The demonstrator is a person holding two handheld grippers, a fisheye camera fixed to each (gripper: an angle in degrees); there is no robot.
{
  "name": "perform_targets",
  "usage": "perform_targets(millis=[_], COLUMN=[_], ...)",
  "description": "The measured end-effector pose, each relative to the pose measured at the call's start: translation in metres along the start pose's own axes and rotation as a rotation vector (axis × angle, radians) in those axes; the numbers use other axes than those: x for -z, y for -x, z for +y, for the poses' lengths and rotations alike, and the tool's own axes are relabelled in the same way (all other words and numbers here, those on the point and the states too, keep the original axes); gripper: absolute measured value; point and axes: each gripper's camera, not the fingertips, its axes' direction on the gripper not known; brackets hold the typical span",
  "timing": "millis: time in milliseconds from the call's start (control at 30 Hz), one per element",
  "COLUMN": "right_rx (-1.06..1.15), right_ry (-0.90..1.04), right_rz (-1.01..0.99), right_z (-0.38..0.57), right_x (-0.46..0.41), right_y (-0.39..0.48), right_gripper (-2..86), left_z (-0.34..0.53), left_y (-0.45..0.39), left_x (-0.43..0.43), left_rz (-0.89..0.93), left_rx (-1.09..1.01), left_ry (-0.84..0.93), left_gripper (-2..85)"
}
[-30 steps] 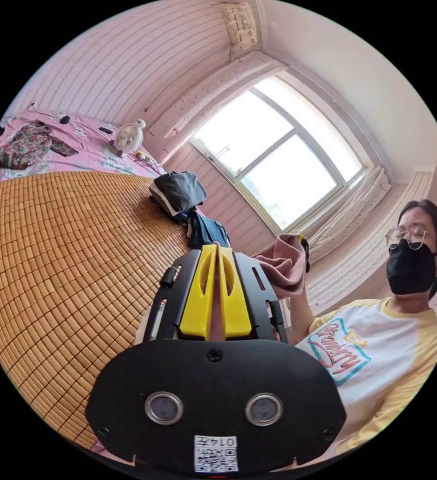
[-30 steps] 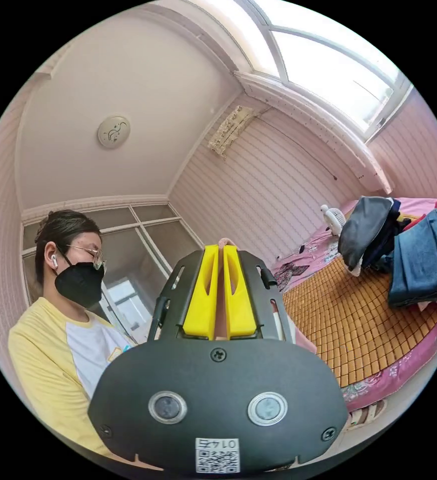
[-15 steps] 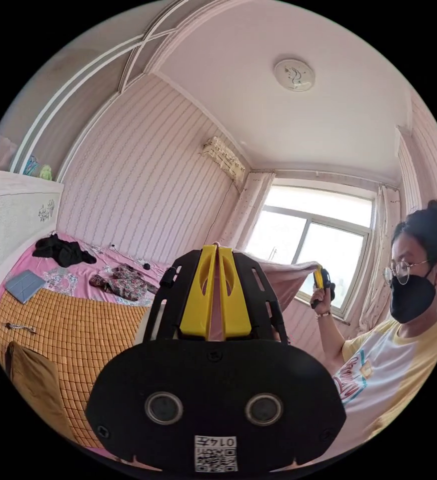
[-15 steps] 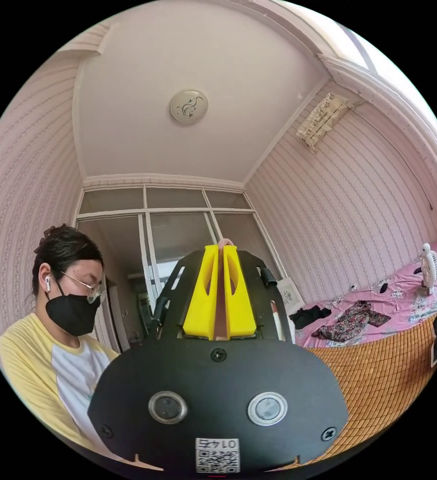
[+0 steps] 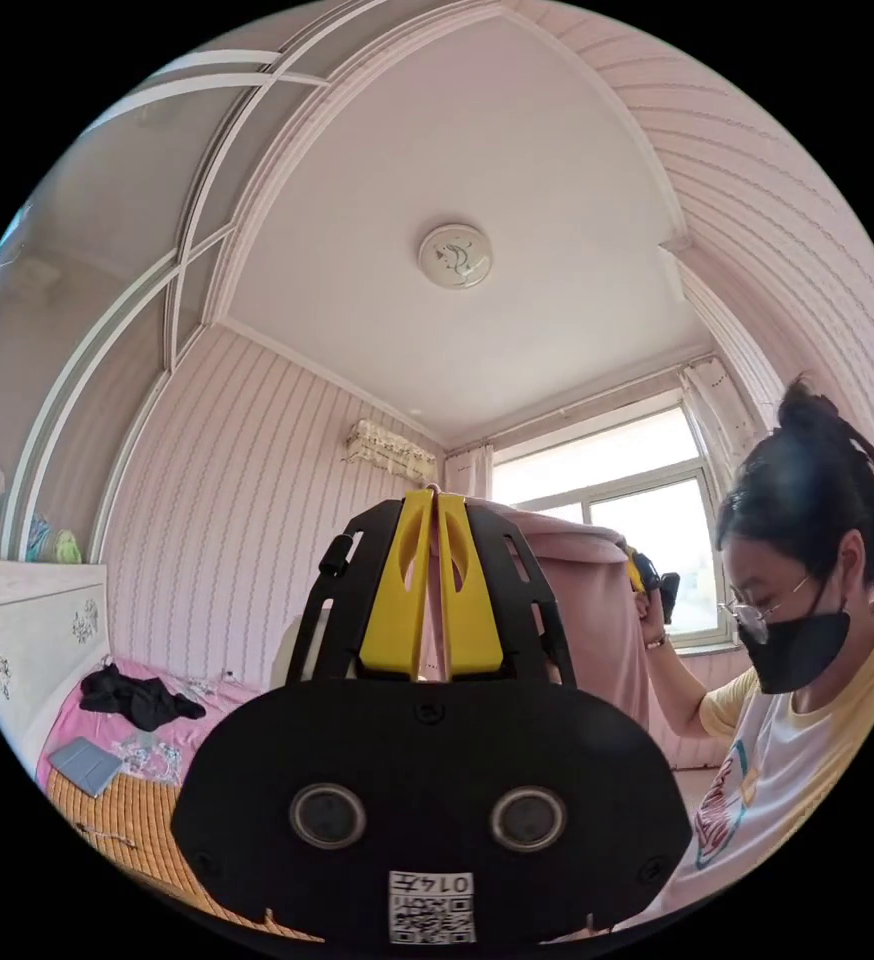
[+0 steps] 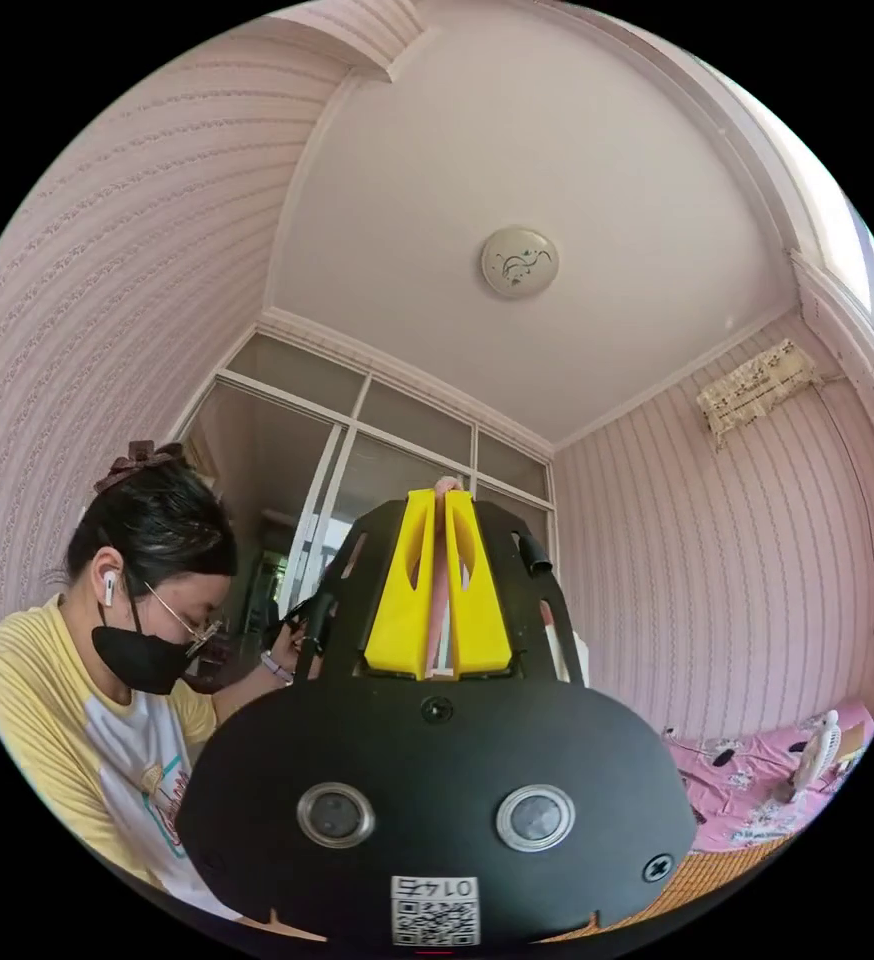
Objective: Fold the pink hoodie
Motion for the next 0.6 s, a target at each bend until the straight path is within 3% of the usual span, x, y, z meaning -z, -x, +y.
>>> perform_targets(millis=[67, 133, 233, 300, 367, 500, 600], right_rx=[-0.048, -0.258, -0.427, -0.425, -0.417, -0.302, -0.233], right_ry=[0.161, 0.275, 0.327, 0.320, 0.200, -0.029, -0.028], right_rz=[0.103, 0.091, 0.141, 0.151, 0.107, -0.001, -0.041], right_z=[0.023, 0.067, 0.111, 0.107, 0.085, 0.041, 0.052], right_x=[-0.035, -0.074, -0.113, -0.134, -0.141, -0.148, -0.144], right_y=[-0.037, -0.104, -0.164, -0.183, -0.197, -0.208, -0.213], right_gripper=[0.1, 0.0, 0.0, 0.1, 0.1, 0.2, 0.4], left_z=[0.022, 0.047, 0.084, 0.082, 0.051, -0.002, -0.005], left_y=[0.034, 0.057, 0.094, 0.103, 0.097, 0.080, 0.067], left_x=[-0.036, -0.066, -0.098, -0.113, -0.135, -0.146, -0.142], left_rz=[-0.176, -0.314, -0.351, -0.411, -0.511, -0.405, -0.349], left_rx=[0.037, 0.058, 0.207, 0.190, 0.004, -0.098, -0.165], left_ry=[0.181, 0.327, 0.421, 0.423, 0.374, 0.178, 0.113], left_gripper=[-1.0, -1.0, -1.0, -1.0, -1.0, -1.0, -1.0])
